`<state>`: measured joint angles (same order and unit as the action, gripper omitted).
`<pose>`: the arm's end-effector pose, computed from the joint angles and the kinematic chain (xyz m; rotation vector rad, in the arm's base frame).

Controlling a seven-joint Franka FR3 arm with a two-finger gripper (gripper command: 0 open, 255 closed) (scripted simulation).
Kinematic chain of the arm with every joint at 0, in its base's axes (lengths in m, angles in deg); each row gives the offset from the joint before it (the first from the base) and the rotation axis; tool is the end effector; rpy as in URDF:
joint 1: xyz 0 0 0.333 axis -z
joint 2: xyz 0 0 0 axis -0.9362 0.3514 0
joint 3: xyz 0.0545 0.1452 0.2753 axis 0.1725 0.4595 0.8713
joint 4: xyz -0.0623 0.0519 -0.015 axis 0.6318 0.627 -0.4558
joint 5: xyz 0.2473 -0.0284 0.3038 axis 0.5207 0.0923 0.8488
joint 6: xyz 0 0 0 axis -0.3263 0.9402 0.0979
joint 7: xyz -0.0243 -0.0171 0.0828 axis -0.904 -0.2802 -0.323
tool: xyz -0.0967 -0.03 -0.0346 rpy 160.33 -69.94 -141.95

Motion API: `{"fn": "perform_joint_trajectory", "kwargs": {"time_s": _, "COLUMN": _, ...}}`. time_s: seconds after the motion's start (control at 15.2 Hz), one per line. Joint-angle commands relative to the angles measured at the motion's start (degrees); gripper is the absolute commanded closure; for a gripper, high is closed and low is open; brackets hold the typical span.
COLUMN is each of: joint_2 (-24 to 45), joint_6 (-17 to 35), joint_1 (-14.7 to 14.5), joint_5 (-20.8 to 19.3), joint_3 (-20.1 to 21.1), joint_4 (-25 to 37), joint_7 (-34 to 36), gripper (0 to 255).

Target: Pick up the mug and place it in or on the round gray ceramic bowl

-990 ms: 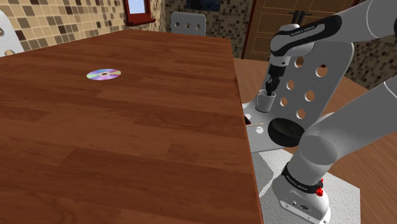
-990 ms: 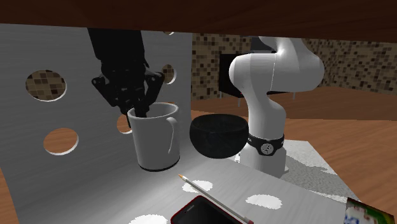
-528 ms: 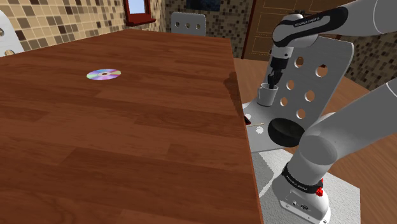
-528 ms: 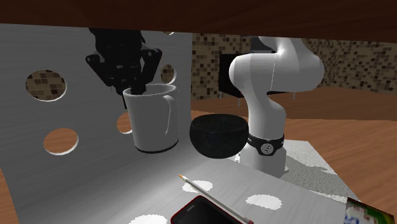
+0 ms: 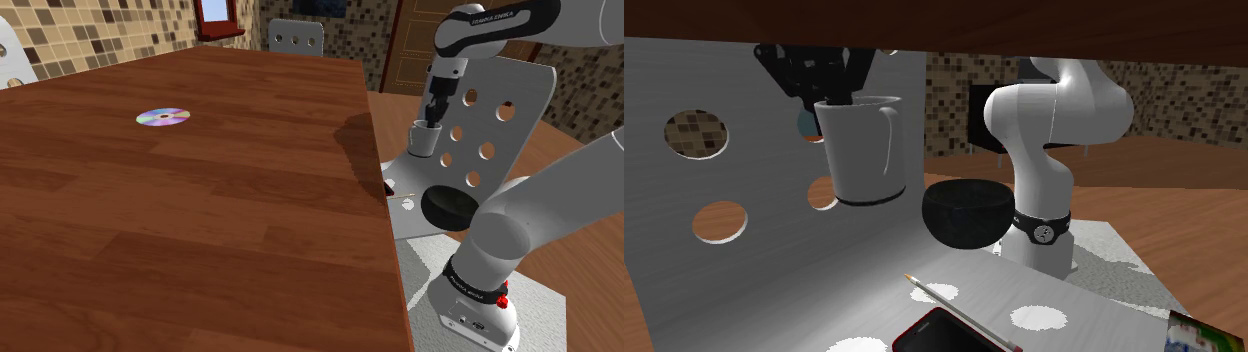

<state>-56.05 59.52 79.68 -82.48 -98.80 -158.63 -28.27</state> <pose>0.2912 -0.3052 0.5059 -3.0563 0.1424 0.1251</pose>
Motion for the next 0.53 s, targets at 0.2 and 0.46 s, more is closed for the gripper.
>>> {"fn": "perform_joint_trajectory", "kwargs": {"time_s": 0.2, "joint_2": -0.05, "joint_6": -3.58, "joint_1": -0.2, "joint_5": 0.39, "joint_3": 0.57, "joint_4": 3.51, "joint_7": -0.1, "gripper": 255}}
{"fn": "perform_joint_trajectory", "kwargs": {"time_s": 0.46, "joint_2": -9.88, "joint_6": -7.42, "joint_1": 2.23, "joint_5": -1.8, "joint_3": 3.79, "joint_4": -2.52, "joint_7": 2.22, "gripper": 255}}
